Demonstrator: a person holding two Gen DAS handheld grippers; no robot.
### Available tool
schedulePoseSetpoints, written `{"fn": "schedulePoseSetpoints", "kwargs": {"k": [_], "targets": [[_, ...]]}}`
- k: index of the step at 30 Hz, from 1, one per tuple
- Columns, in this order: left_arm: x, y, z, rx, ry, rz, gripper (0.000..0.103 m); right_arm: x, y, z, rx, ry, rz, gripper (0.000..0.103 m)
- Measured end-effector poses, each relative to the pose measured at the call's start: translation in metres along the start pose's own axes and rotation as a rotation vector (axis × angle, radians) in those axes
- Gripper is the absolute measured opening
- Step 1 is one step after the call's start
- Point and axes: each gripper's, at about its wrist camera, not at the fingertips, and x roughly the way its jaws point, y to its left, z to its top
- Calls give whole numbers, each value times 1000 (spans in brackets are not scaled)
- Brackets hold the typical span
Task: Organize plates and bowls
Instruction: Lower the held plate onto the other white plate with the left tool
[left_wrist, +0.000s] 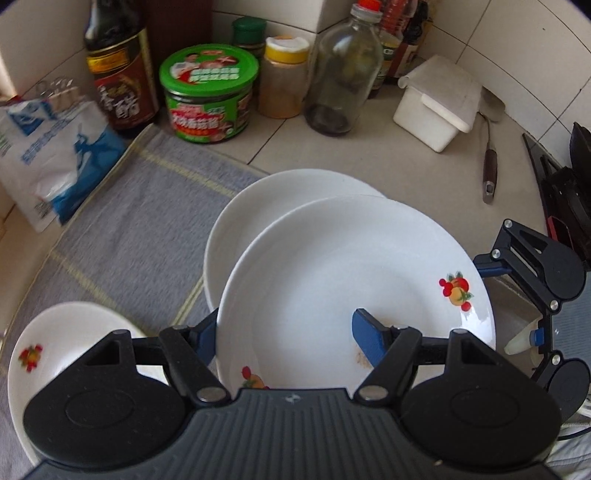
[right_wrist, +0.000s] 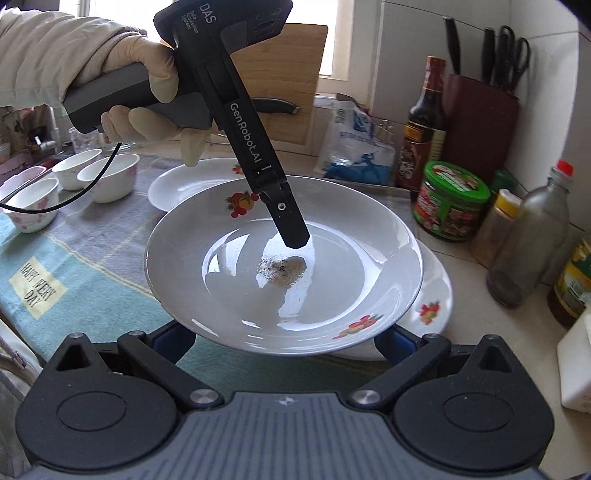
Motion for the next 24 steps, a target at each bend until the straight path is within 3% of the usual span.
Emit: {"fn": "schedulePoseSetpoints", "kwargs": {"k": [11,24], "targets": [[33,-11,28,64,24,-44,72,-6,-20,-11,67,20,-67,103],[49,-10,39,60,21,-75,74,-9,-26,-12,98,31,-91,103]]}}
